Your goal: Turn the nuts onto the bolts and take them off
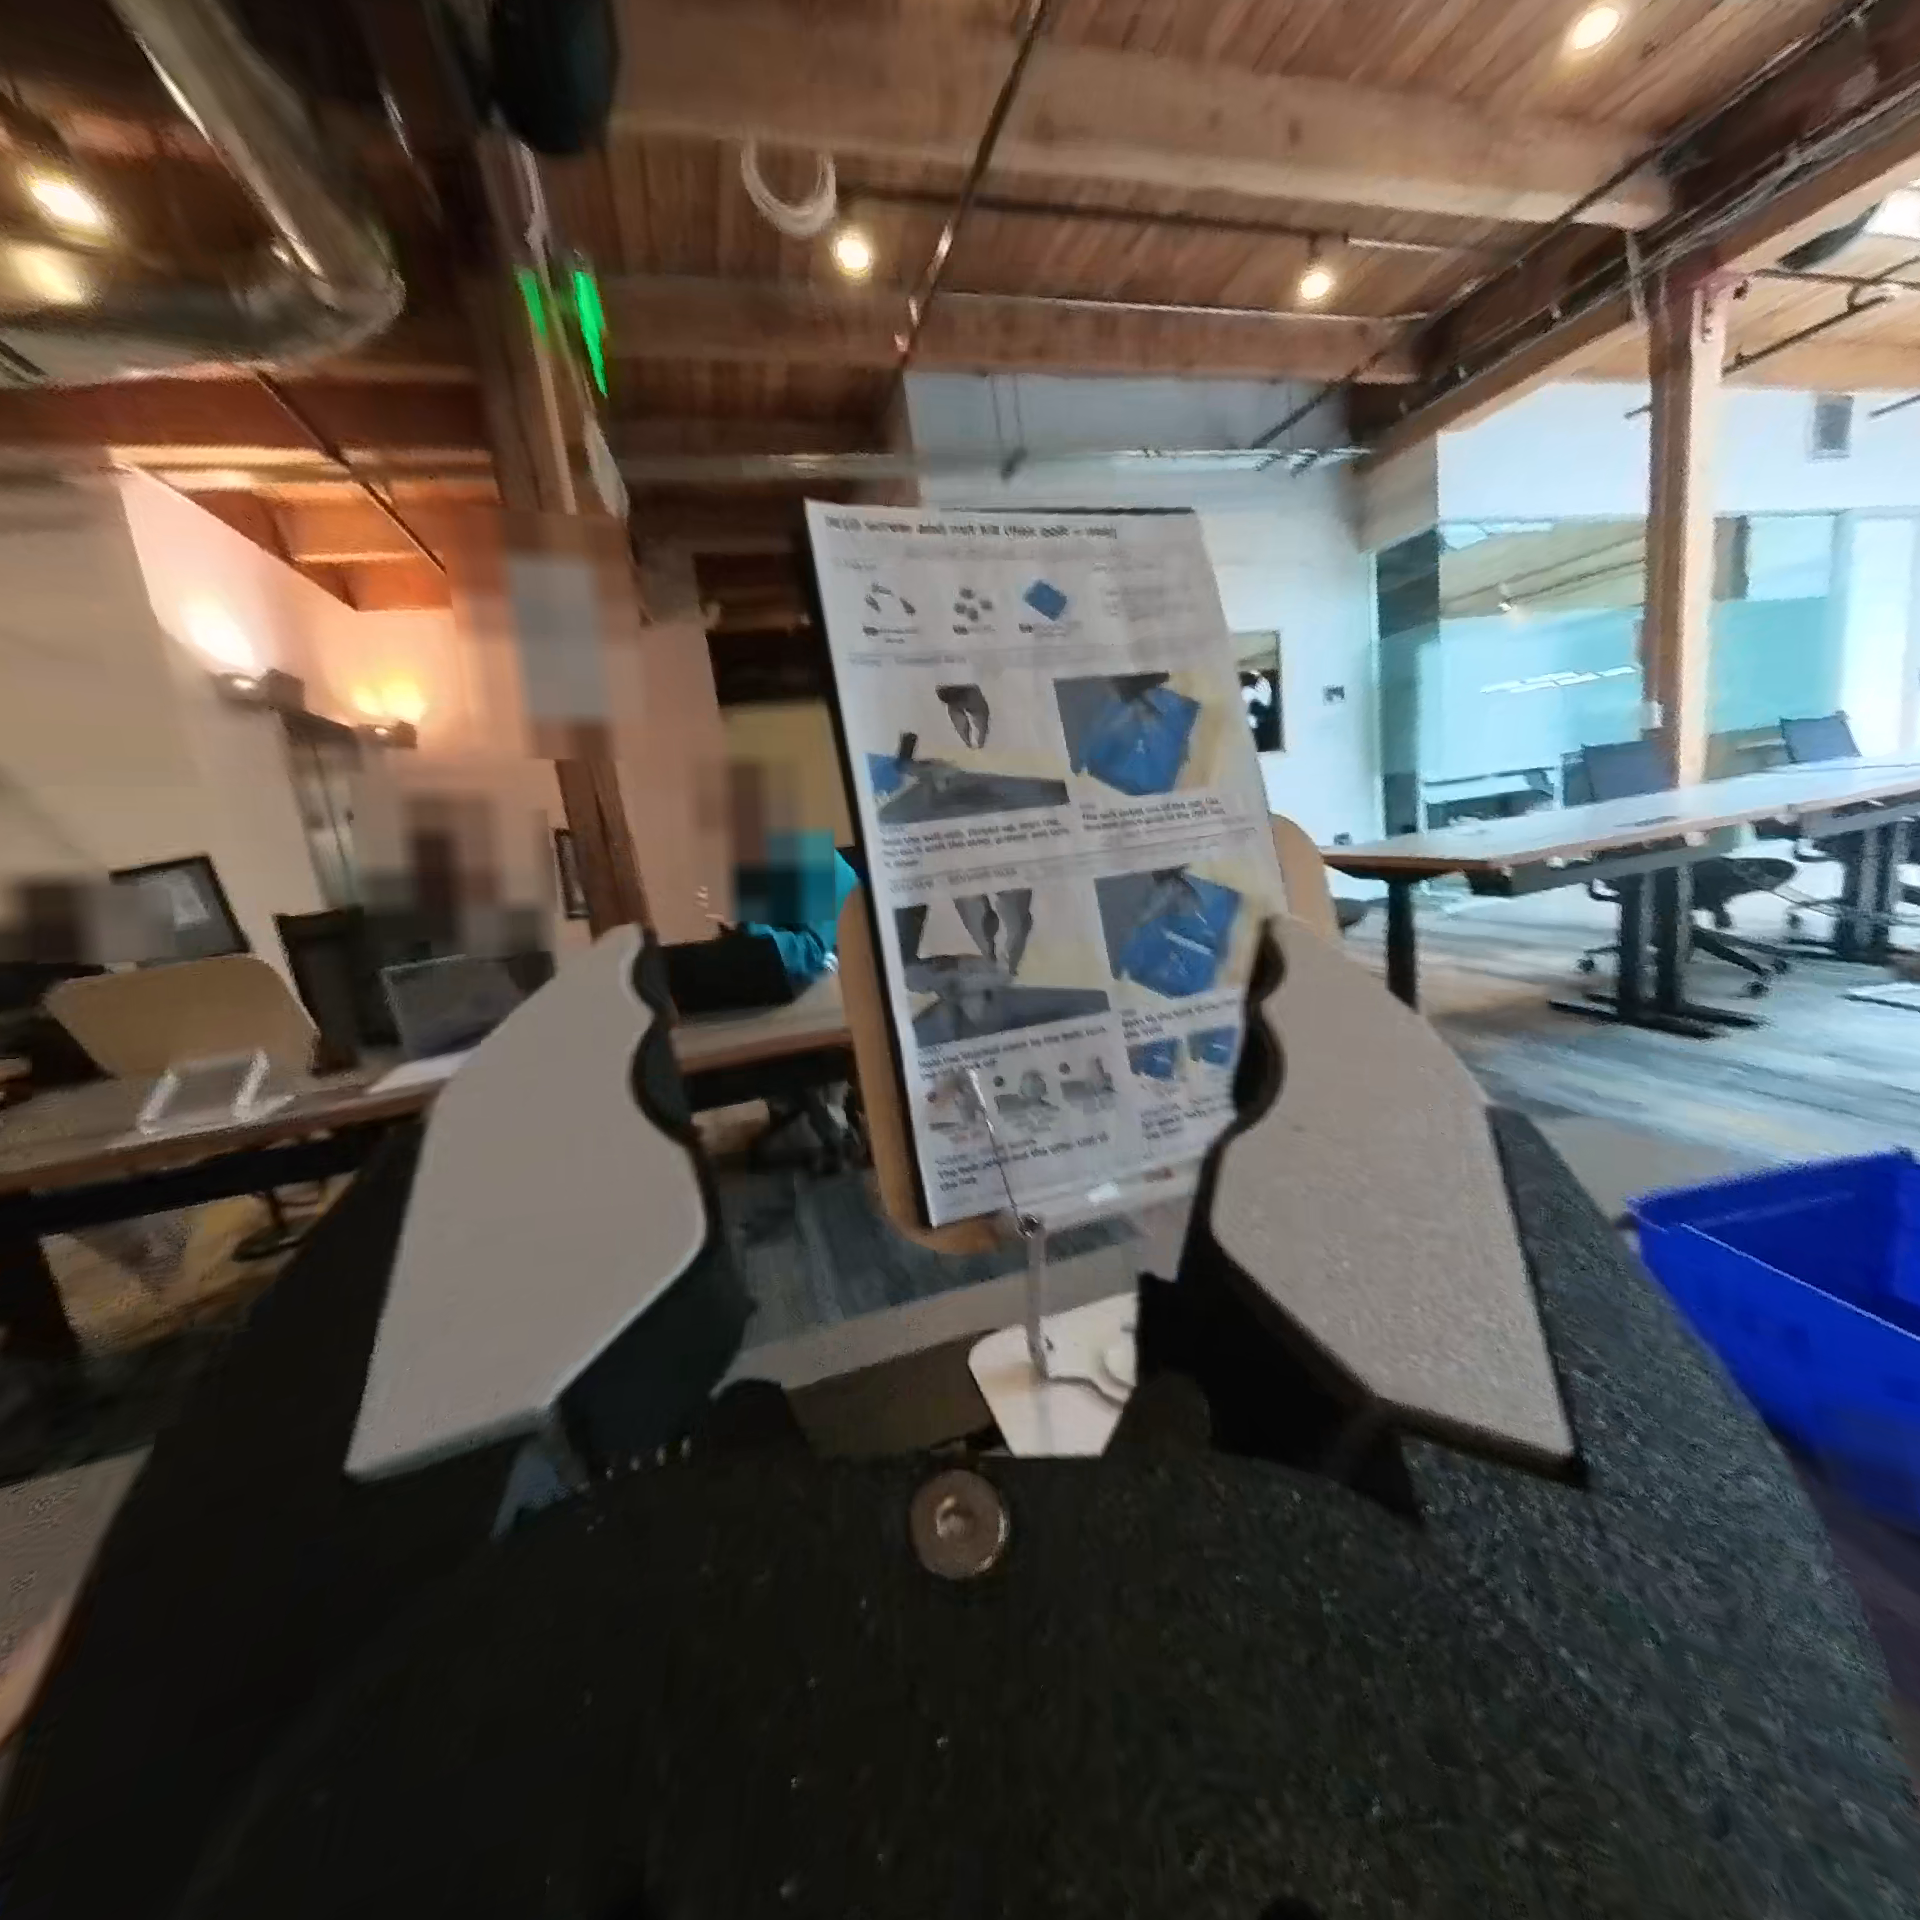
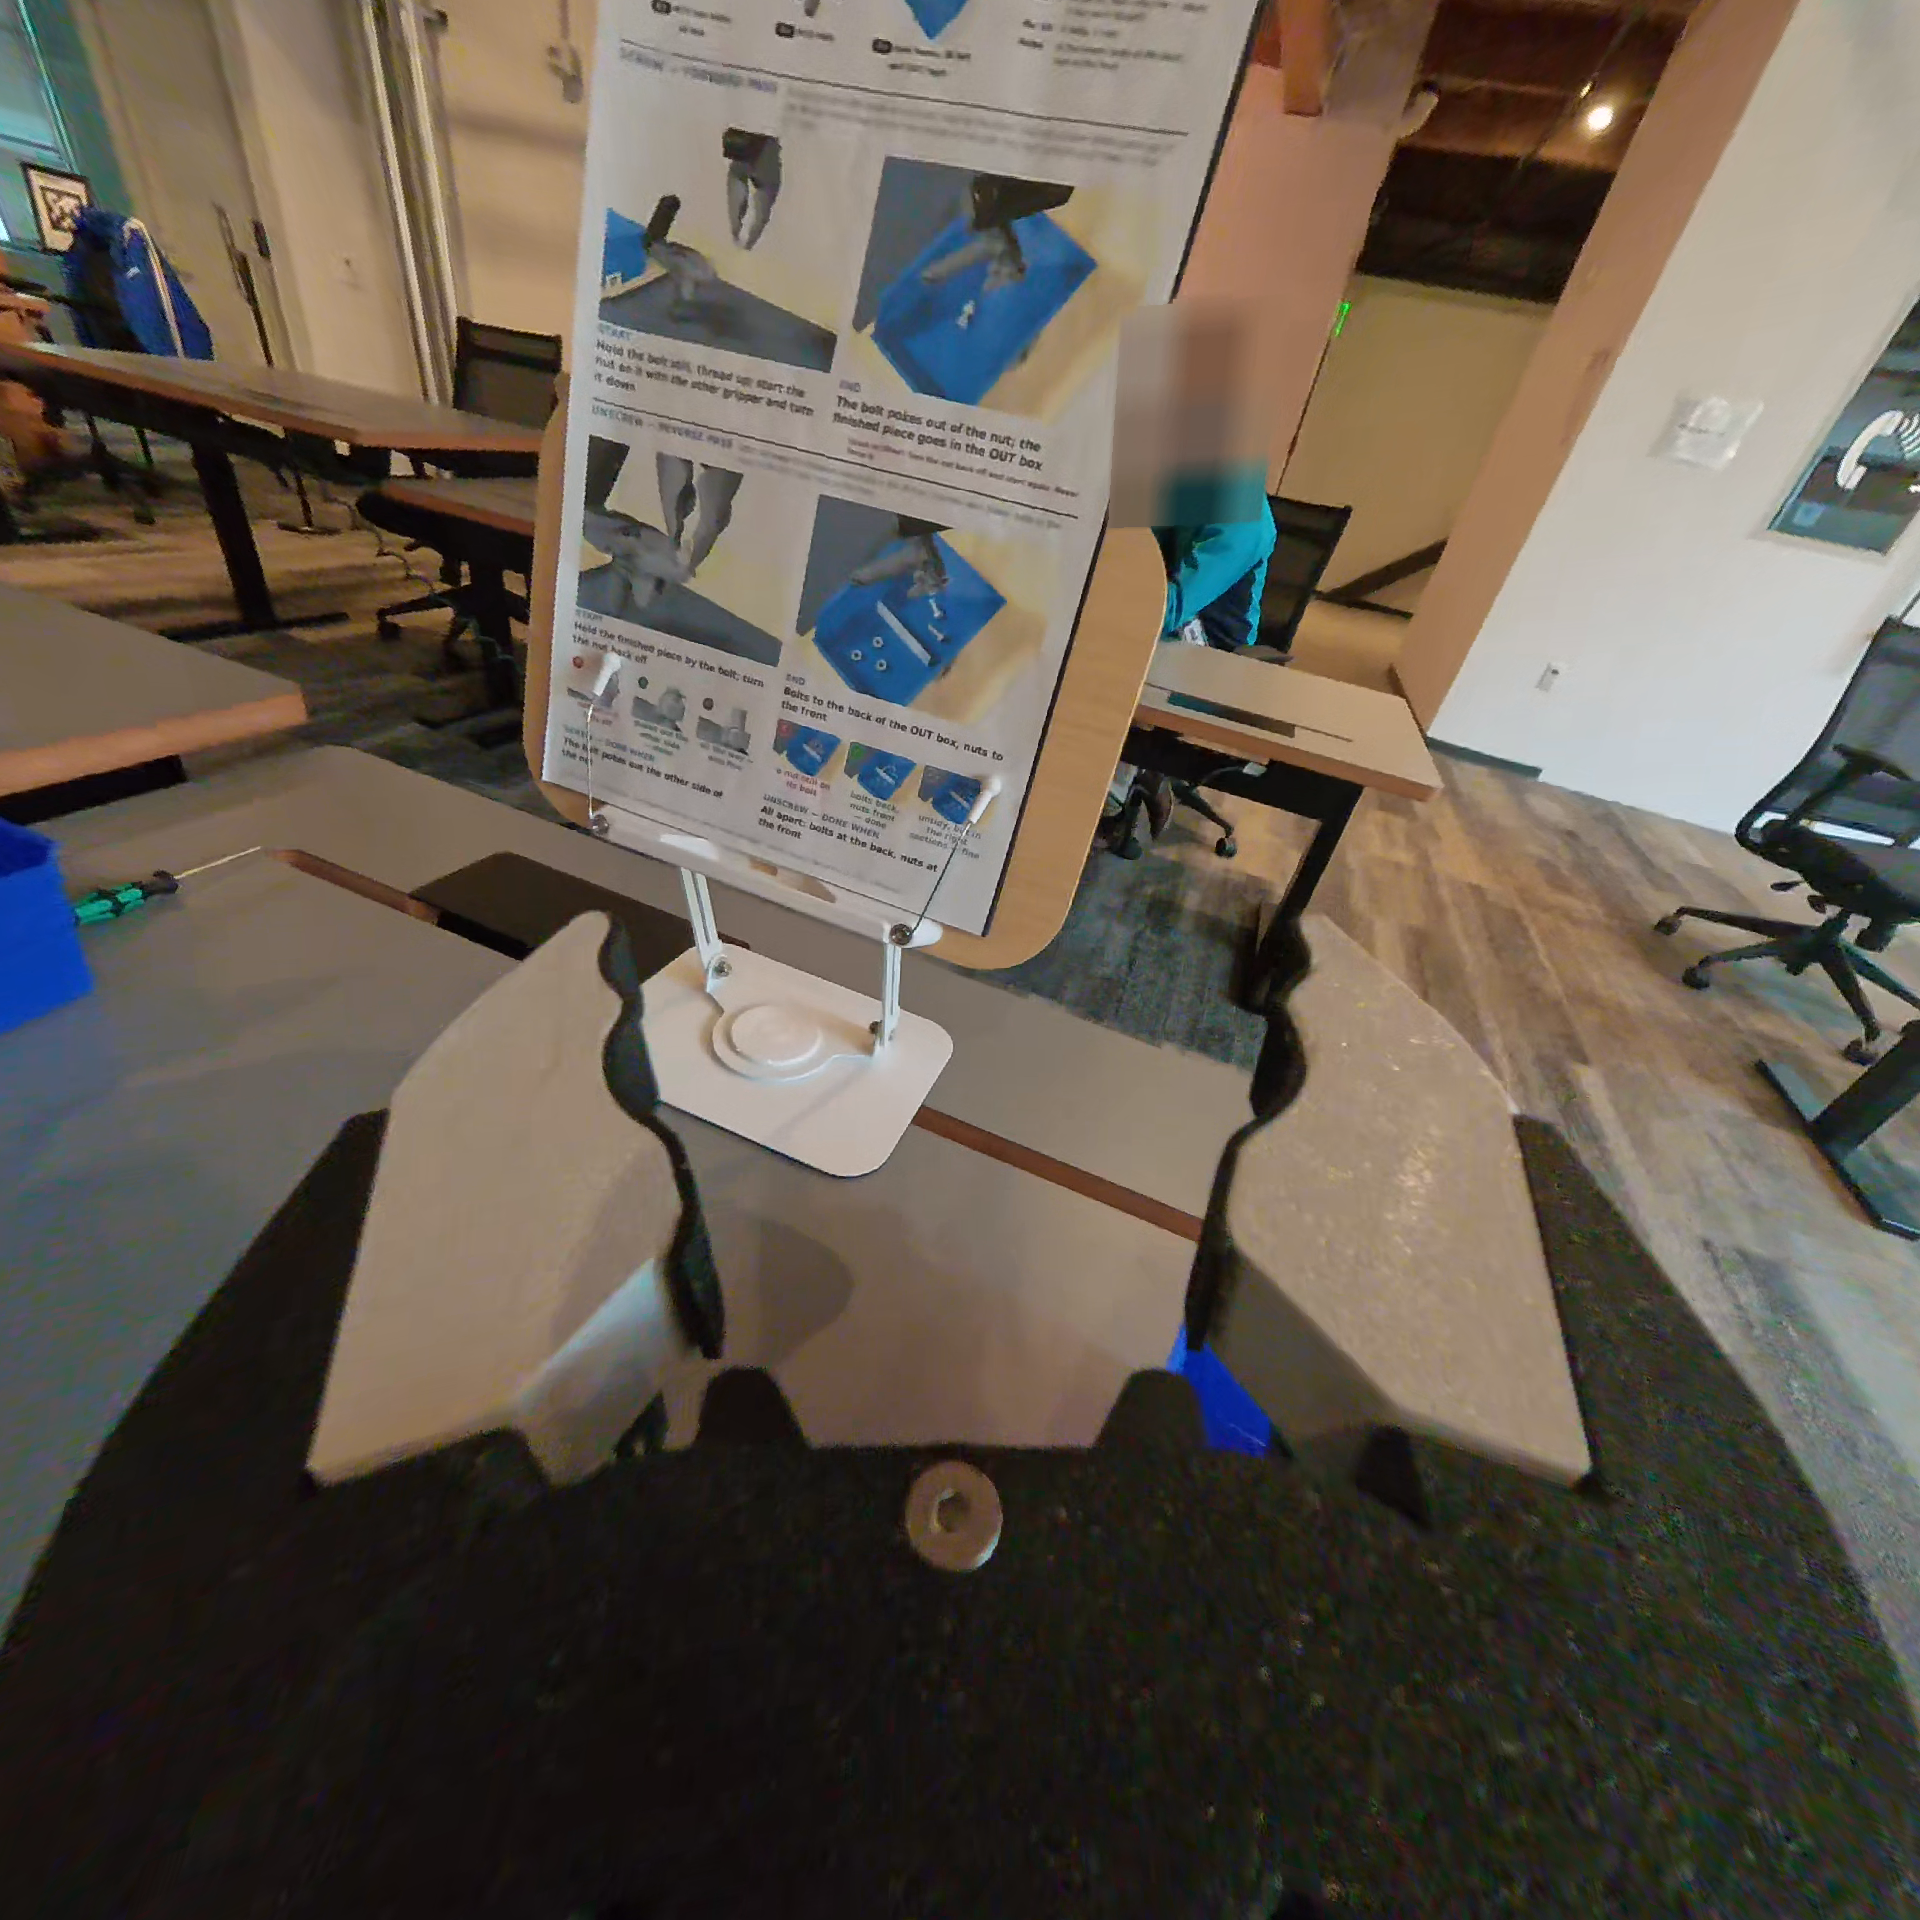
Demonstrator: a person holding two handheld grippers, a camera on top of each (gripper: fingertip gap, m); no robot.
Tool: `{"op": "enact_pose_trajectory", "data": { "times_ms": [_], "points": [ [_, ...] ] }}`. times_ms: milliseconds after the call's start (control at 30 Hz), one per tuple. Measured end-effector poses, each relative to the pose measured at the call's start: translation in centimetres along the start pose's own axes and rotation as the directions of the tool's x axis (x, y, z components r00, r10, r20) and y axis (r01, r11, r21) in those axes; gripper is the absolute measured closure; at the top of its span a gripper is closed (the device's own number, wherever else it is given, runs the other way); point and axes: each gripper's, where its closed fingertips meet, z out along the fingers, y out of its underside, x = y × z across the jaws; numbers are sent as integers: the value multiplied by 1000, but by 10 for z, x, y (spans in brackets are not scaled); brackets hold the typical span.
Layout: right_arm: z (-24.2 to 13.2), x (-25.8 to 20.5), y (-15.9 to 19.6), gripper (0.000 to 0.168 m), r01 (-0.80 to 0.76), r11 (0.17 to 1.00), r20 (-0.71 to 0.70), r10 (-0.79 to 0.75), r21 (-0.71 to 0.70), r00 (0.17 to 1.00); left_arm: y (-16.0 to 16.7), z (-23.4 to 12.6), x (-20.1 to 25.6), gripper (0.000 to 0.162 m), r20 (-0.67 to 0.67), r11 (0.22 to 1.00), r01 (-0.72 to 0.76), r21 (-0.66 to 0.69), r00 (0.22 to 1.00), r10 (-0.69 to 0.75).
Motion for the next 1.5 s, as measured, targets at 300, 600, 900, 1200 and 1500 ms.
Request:
{"op": "enact_pose_trajectory", "data": {
  "times_ms": [300,600,900,1200,1500],
  "points": [
    [-9,15,21,88,-40,990,-29,37,-138,999,33,-15,-21,107,74,944,-76,-321,992,105],
    [-12,12,25,90,-30,985,13,33,-170,999,65,-110,-107,109,113,701,-106,-705,959,259],
    [-13,6,26,91,6,983,40,1,-185,999,154,-235,-189,119,240,370,163,-915,955,173],
    [-13,9,28,90,-4,982,34,10,-191,999,243,-290,-210,119,283,135,267,-954,952,118],
    [-11,9,30,90,4,979,30,2,-205,1000,273,-297,-213,123,284,76,278,-957,956,75]
  ]
}}
